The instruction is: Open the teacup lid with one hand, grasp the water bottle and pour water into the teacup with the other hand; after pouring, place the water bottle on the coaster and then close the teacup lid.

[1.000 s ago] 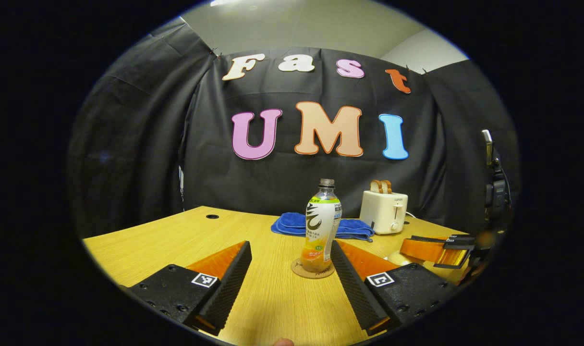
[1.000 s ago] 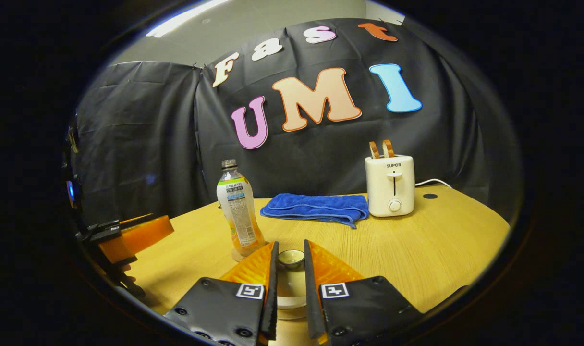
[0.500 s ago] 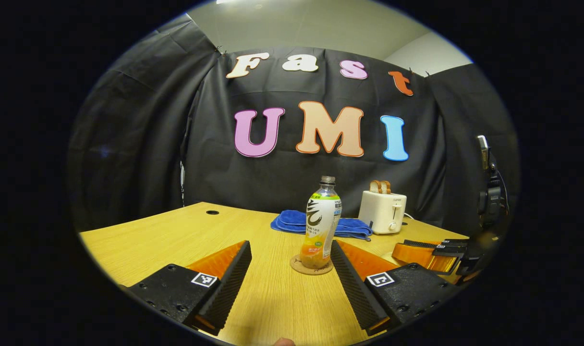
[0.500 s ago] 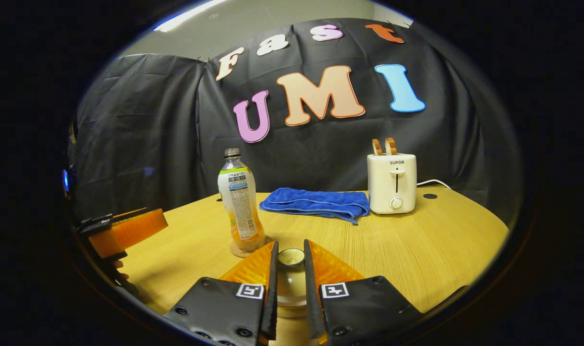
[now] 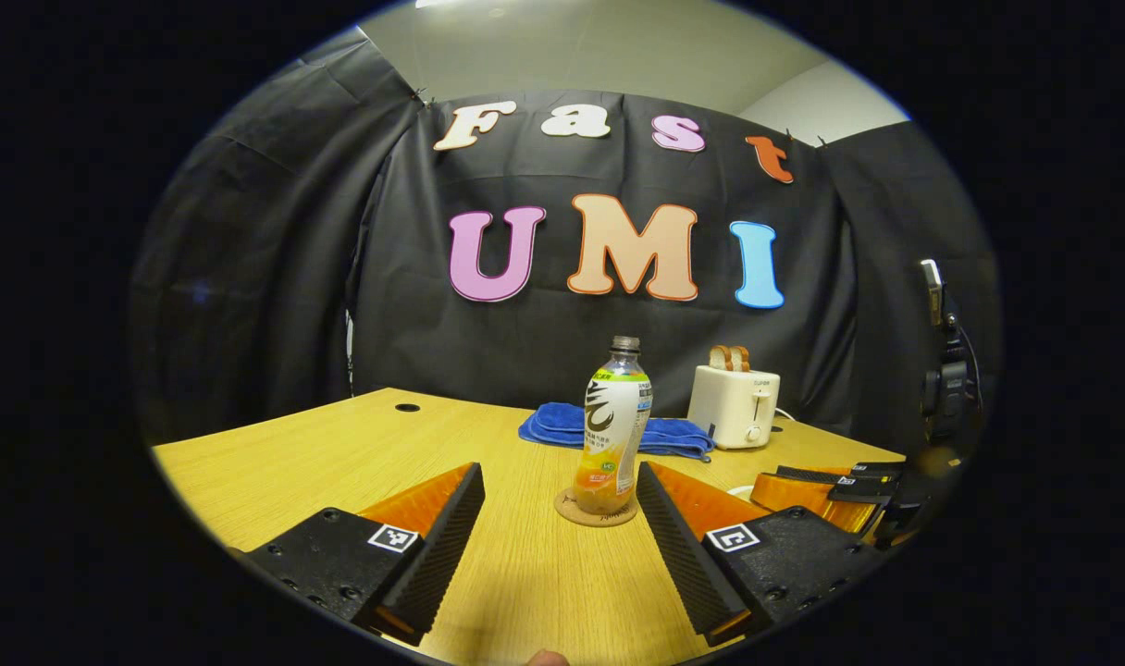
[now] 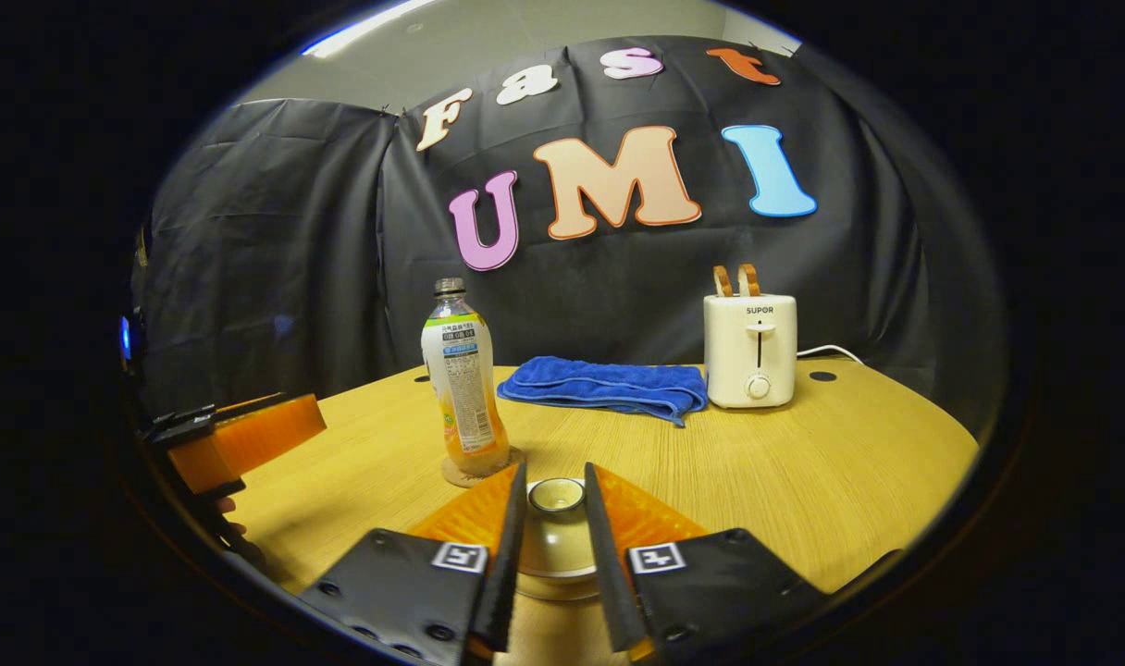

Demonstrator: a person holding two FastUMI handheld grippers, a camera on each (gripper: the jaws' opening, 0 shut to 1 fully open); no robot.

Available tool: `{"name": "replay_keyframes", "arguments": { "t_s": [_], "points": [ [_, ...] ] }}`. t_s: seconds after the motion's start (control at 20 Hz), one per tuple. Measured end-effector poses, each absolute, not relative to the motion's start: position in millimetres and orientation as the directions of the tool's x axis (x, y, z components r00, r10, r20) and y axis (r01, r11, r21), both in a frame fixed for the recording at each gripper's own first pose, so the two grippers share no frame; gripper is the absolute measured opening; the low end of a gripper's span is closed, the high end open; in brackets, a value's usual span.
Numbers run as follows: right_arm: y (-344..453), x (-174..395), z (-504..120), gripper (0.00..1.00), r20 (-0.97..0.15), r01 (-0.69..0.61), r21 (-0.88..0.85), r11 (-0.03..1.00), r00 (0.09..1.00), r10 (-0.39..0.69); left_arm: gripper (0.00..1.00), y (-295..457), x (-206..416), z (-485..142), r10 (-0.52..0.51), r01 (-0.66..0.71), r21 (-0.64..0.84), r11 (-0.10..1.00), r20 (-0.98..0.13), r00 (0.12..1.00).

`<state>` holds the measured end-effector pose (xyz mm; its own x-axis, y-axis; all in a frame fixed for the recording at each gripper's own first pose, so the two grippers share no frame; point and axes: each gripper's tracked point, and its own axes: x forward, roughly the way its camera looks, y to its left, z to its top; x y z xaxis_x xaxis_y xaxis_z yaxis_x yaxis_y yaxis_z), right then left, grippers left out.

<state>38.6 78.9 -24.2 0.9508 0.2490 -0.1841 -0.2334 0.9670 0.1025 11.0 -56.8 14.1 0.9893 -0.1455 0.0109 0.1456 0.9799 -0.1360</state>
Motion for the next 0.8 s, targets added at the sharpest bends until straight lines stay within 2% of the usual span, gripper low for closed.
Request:
{"name": "replay_keyframes", "arguments": {
  "t_s": [0.2, 0.25, 0.55, 0.8],
  "points": [
    [68, 25, -3, 0.9, -0.105, -0.206, 0.071, 0.976, 0.972, 0.212, 0.96, -57, 8, 12, -0.137, 0.138, -0.111, 0.984, 0.019, 0.99],
    [61, 20, 1, 0.97, -0.083, -0.184, 0.057, 0.981, 0.979, 0.188, 0.96, -58, 6, 11, -0.136, 0.137, -0.098, 0.986, 0.018, 0.991],
    [36, -15, -7, 0.95, -0.088, -0.096, 0.01, 0.995, 0.991, 0.096, 0.96, -68, -10, 10, -0.173, 0.175, -0.062, 0.983, 0.037, 0.984],
    [33, -34, -9, 0.95, -0.093, -0.077, 0.025, 0.997, 0.993, 0.079, 0.97, -66, -23, 2, -0.172, 0.174, -0.066, 0.983, 0.031, 0.985]
  ]
}}
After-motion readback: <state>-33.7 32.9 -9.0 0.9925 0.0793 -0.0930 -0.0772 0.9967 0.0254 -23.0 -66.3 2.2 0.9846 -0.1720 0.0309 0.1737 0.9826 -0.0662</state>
